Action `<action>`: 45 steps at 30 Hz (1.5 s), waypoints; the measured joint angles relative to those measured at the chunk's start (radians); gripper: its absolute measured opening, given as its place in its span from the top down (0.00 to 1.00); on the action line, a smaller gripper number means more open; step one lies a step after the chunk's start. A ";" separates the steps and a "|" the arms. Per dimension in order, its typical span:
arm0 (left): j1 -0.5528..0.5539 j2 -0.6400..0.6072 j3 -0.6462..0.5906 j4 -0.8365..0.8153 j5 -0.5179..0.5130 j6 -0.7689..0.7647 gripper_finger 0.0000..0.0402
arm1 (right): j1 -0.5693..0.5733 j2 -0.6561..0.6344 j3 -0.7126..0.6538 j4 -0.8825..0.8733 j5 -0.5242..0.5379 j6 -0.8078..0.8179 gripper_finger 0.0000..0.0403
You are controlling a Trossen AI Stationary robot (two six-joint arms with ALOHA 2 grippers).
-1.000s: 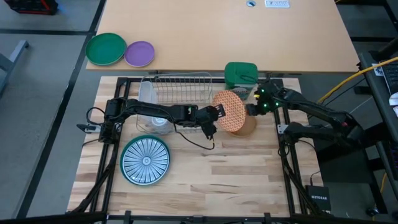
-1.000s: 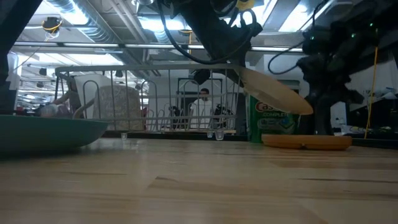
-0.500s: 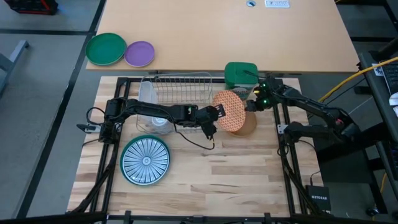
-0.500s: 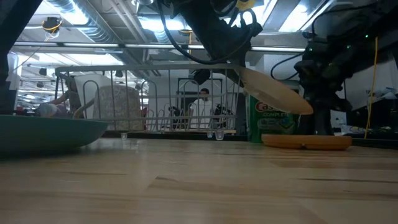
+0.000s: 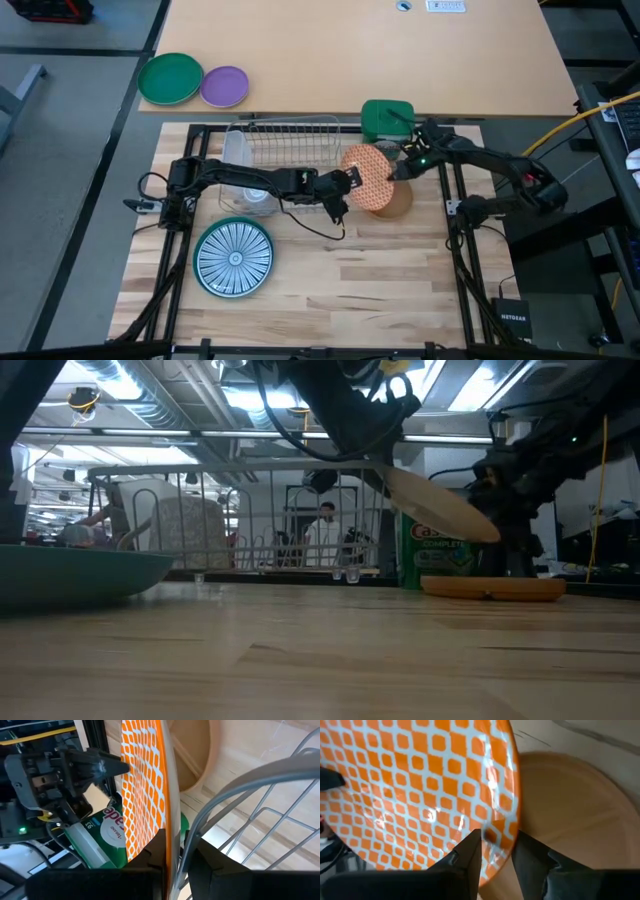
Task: Sort dishes
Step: Put the orange plate in the dish rack
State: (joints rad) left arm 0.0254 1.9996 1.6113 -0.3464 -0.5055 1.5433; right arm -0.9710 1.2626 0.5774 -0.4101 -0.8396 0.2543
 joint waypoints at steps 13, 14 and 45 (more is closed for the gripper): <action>-0.002 -0.007 0.000 -0.006 -0.007 -0.002 0.91 | -0.002 0.029 -0.002 0.019 -0.178 -0.142 0.74; -0.002 -0.006 0.001 -0.007 -0.003 -0.002 0.91 | -0.002 0.029 -0.002 0.001 -0.180 -0.154 0.74; -0.002 0.000 0.001 -0.040 0.075 0.027 0.87 | 0.002 0.028 0.000 -0.186 -0.233 -0.285 0.85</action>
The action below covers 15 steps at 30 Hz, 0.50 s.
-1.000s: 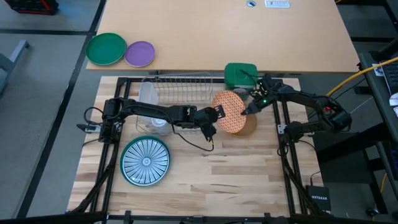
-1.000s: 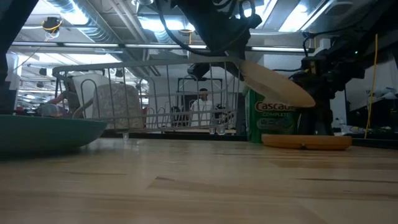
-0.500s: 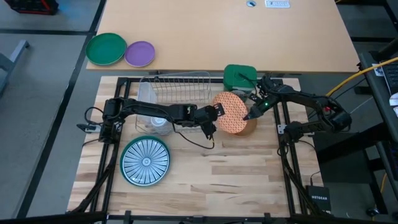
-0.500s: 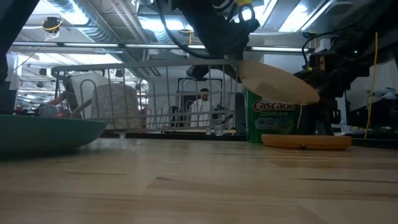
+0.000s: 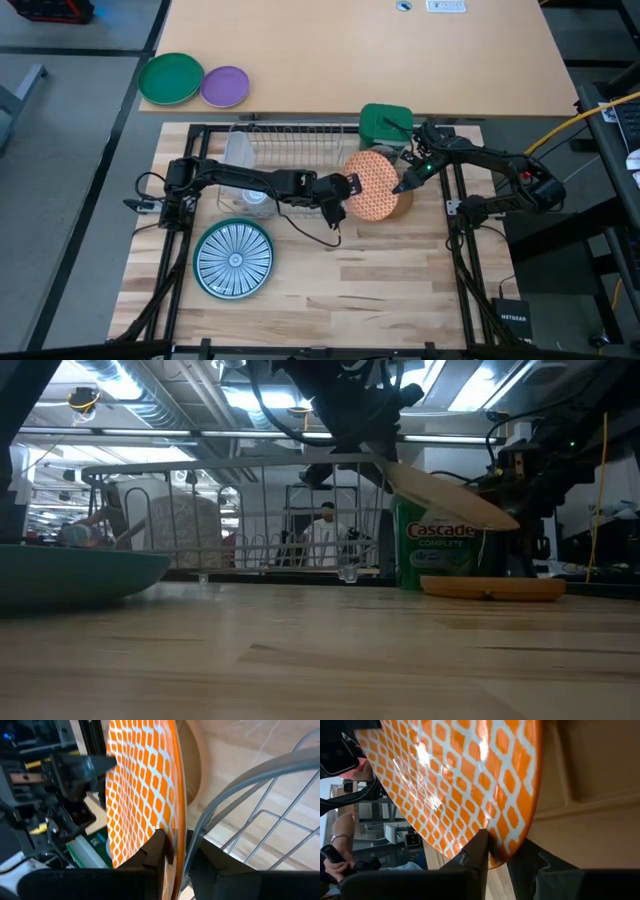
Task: Sort dishes
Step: Put the orange plate in the dish rack
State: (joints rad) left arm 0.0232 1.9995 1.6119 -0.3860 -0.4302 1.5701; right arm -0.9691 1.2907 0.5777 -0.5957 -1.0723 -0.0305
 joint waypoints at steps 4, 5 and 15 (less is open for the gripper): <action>0.000 0.000 0.000 0.000 0.009 0.011 0.87 | 0.000 0.000 0.000 0.003 0.001 -0.005 0.85; 0.001 0.000 0.000 -0.001 0.010 0.011 0.87 | 0.000 0.000 0.000 0.003 0.001 -0.005 0.85; 0.002 -0.001 0.001 -0.043 0.011 0.009 0.86 | 0.000 0.000 0.000 -0.010 -0.062 -0.005 0.85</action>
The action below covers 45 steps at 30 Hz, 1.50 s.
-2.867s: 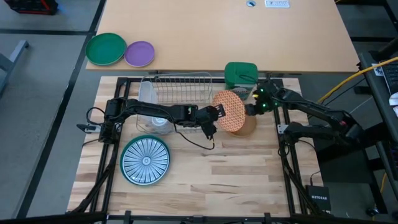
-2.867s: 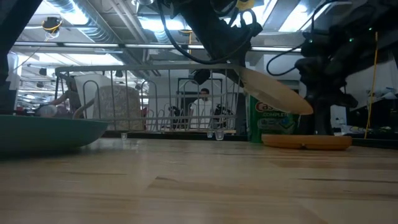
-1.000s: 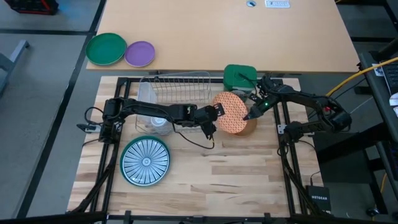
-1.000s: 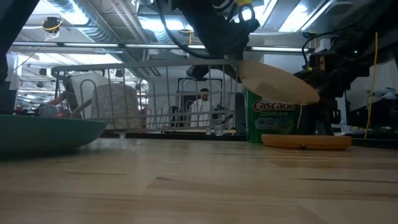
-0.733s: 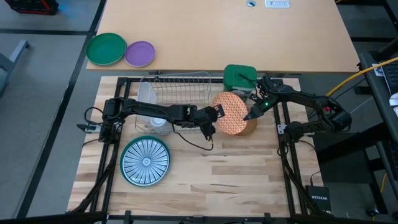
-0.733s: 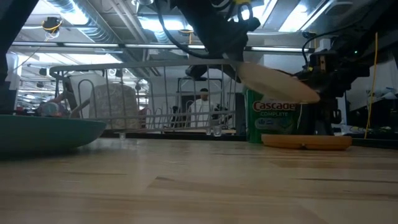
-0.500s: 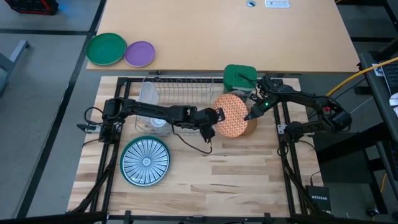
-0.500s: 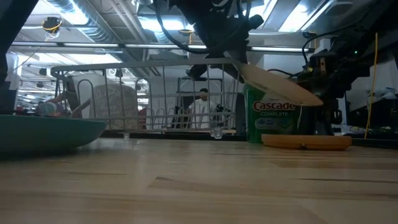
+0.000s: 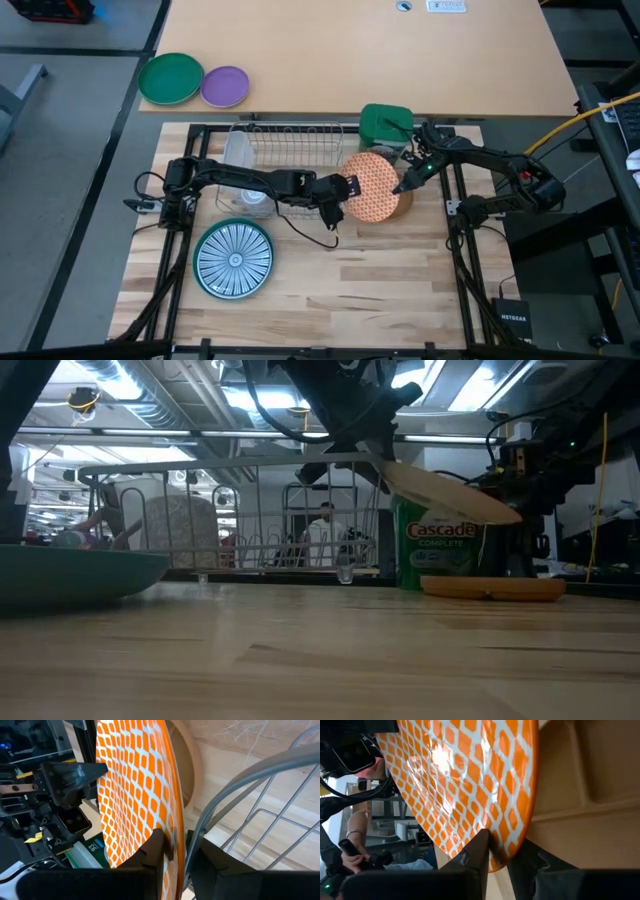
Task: Sort dishes
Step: Put the orange plate in the dish rack
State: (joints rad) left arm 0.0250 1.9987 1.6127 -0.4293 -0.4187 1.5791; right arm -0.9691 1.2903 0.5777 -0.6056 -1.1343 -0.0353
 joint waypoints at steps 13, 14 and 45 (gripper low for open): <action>0.000 0.002 0.000 0.009 -0.003 0.007 0.86 | 0.000 -0.029 0.000 -0.152 -0.020 -0.059 0.90; -0.001 0.002 -0.001 0.012 -0.003 0.008 0.86 | 0.000 -0.035 0.000 -0.157 -0.021 -0.058 0.91; 0.000 0.006 -0.003 0.029 0.025 0.048 0.80 | 0.000 -0.176 0.002 -0.087 0.097 -0.047 0.87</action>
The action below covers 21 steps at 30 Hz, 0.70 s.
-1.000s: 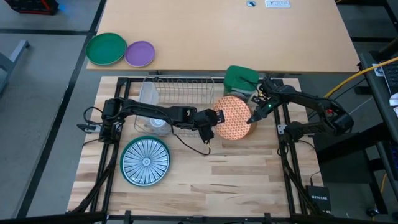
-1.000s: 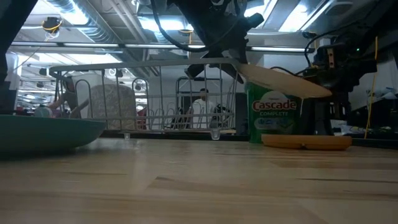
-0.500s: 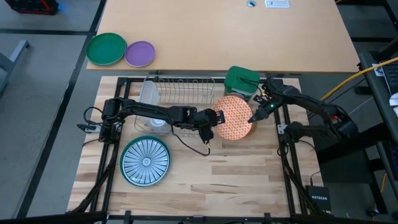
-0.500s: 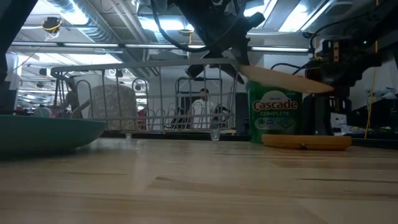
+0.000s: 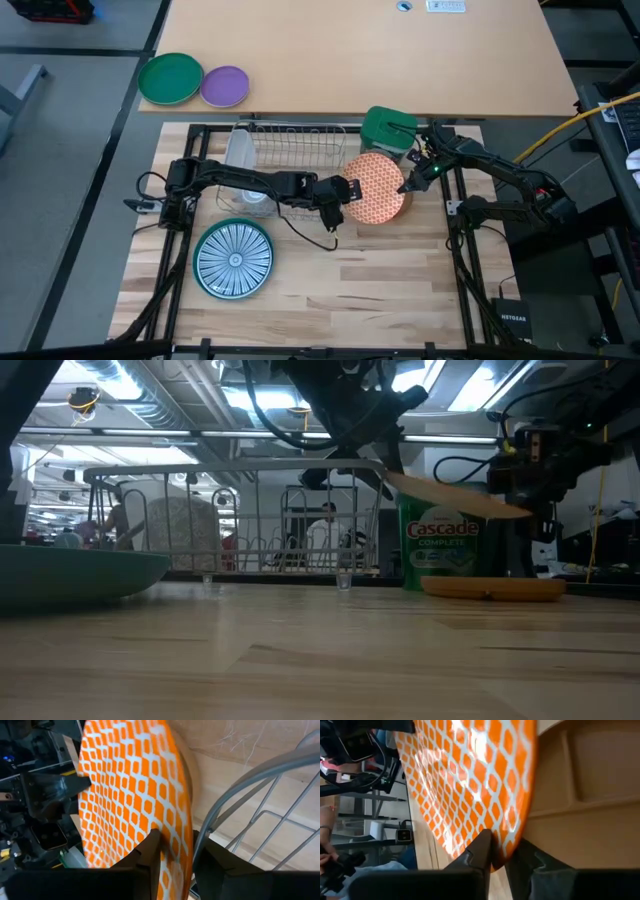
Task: Sort dishes
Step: Put the orange plate in the dish rack
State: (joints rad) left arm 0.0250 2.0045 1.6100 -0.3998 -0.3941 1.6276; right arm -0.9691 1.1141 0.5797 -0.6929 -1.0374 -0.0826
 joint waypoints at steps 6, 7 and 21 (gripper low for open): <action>0.003 0.000 0.000 0.004 0.027 0.023 0.80 | 0.000 -0.001 0.002 0.054 0.017 0.048 0.74; 0.003 0.000 0.000 0.003 0.029 0.026 0.80 | 0.000 -0.001 0.002 0.074 0.013 0.049 0.73; 0.005 -0.002 0.000 0.006 0.080 0.029 0.81 | 0.000 -0.001 0.002 0.173 -0.069 0.080 0.78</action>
State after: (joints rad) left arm 0.0296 2.0026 1.6101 -0.3937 -0.3145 1.6563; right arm -0.9691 1.1133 0.5816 -0.5196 -1.1061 -0.0023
